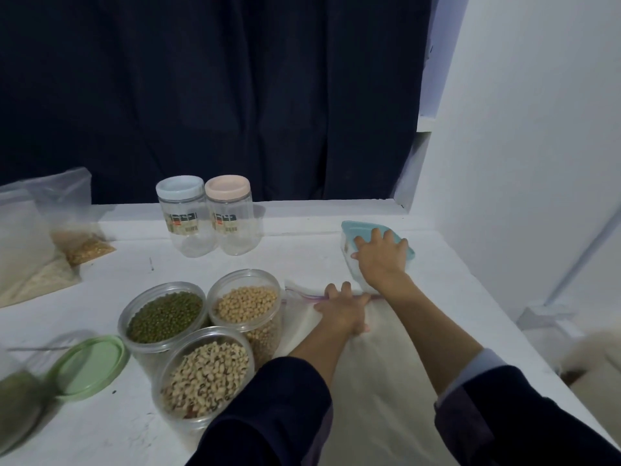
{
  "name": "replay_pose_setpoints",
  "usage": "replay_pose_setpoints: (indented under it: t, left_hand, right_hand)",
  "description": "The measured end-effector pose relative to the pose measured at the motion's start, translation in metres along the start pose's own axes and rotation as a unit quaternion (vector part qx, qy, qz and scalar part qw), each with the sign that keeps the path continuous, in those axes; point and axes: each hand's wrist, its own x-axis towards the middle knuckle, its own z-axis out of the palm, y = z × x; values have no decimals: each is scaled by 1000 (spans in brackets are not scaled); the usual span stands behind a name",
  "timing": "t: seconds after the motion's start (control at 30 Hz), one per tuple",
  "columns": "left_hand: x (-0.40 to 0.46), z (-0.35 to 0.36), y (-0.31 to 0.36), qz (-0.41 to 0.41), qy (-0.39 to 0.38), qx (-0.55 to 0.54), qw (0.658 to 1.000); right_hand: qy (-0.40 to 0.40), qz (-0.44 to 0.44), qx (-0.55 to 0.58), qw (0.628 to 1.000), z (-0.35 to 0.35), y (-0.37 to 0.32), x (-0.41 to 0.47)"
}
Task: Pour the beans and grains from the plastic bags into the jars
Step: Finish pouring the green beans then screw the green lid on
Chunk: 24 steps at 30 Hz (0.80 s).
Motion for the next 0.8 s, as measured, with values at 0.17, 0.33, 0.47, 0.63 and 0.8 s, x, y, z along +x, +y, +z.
replay_pose_setpoints:
  t: [0.17,0.33,0.47,0.63,0.8]
  left_hand:
    - [-1,6,-2,-35,32,-43,998]
    - [-7,6,-2,-53,60,-102,992]
    - [-14,-3,-3,-79,39,-118,989]
    - [-28,-28,-22,-66,-3,-157,985]
    - [-56,-75,-33,2,90,-234,968]
  right_hand:
    - [16,7,-25,1000,4,-11,-23]
    - [28,17,-22,999,13,-13,-46]
    - [8,35,12,999,26,-16,-66]
    - [-6,27,44,999,29,-9,-73]
    - [-63,52,24,996,6,-7,-74]
